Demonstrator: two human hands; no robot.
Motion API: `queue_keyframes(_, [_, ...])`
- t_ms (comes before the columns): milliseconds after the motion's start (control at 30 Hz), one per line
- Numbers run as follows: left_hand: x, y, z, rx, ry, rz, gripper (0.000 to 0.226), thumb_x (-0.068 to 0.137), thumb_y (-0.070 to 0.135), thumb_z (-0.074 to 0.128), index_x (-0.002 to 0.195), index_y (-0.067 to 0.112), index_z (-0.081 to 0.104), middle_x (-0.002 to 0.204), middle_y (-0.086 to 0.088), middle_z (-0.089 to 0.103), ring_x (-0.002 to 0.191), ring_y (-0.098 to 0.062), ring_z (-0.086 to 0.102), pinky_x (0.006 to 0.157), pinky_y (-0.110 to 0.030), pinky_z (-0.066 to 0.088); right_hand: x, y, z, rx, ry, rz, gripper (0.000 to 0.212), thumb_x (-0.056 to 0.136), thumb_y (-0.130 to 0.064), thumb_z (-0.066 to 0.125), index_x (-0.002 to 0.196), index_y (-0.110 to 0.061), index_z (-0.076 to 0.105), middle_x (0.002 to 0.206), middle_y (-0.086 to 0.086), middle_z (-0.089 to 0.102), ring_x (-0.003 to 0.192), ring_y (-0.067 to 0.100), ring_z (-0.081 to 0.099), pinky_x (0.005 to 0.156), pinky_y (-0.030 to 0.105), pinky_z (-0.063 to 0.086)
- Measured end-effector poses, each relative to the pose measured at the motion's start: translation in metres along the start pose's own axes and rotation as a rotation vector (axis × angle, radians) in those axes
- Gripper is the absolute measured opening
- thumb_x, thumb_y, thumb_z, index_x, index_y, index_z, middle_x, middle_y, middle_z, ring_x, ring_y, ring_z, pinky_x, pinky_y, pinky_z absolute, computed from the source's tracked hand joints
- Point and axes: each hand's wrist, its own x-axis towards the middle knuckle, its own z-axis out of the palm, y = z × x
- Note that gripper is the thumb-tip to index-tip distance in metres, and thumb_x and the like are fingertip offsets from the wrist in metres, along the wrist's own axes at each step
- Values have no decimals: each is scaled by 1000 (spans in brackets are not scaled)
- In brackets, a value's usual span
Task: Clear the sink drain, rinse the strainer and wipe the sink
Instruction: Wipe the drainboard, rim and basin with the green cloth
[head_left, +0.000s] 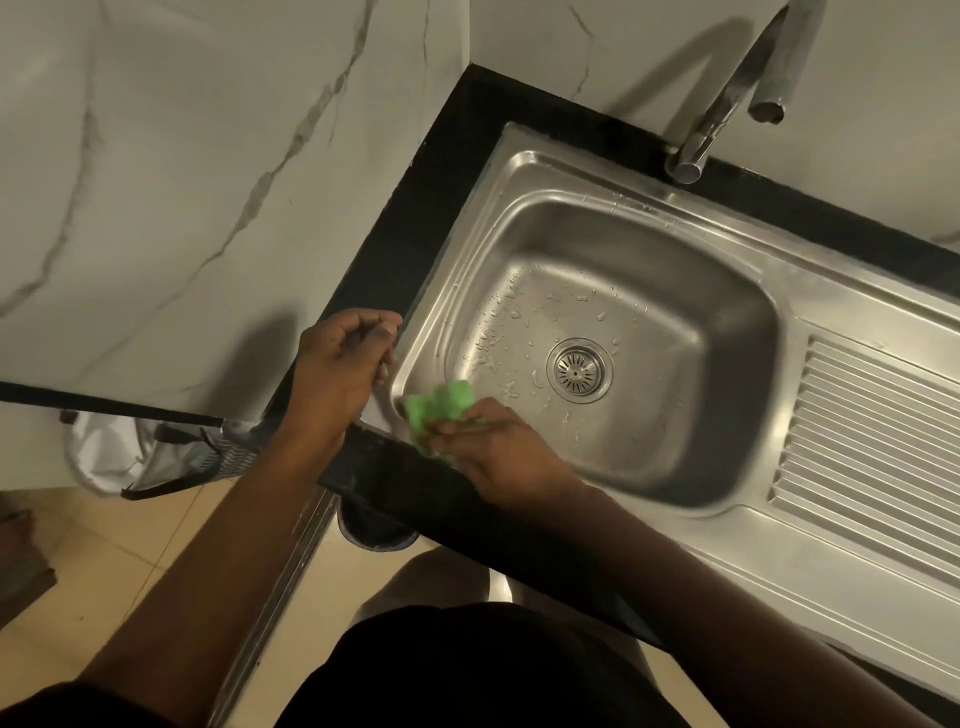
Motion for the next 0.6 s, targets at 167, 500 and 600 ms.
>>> queue_keyframes(167, [1, -1, -5, 28, 20, 4, 16, 101, 21, 67, 112, 20, 78, 78, -5, 71, 69, -15, 63, 68, -27, 56, 53, -19, 2, -9, -77, -26, 40, 101, -9, 56, 137, -18, 68, 154, -1, 54, 128, 26, 54, 104, 41, 50])
queue_keyframes(500, [6, -10, -12, -13, 26, -52, 14, 102, 24, 66, 108, 28, 78, 75, 4, 71, 68, -10, 62, 68, -23, 56, 93, 9, -8, -121, 157, 32, 34, 97, -15, 62, 130, -10, 64, 131, 12, 59, 113, 27, 59, 87, 35, 57])
queue_keyframes(600, [7, -11, -15, -24, 12, -78, 14, 103, 26, 65, 105, 32, 77, 74, 5, 70, 69, -10, 62, 71, -26, 56, 109, 37, -22, 0, 281, 191, 31, 99, -15, 54, 129, -19, 61, 132, 4, 57, 112, 20, 60, 88, 31, 56])
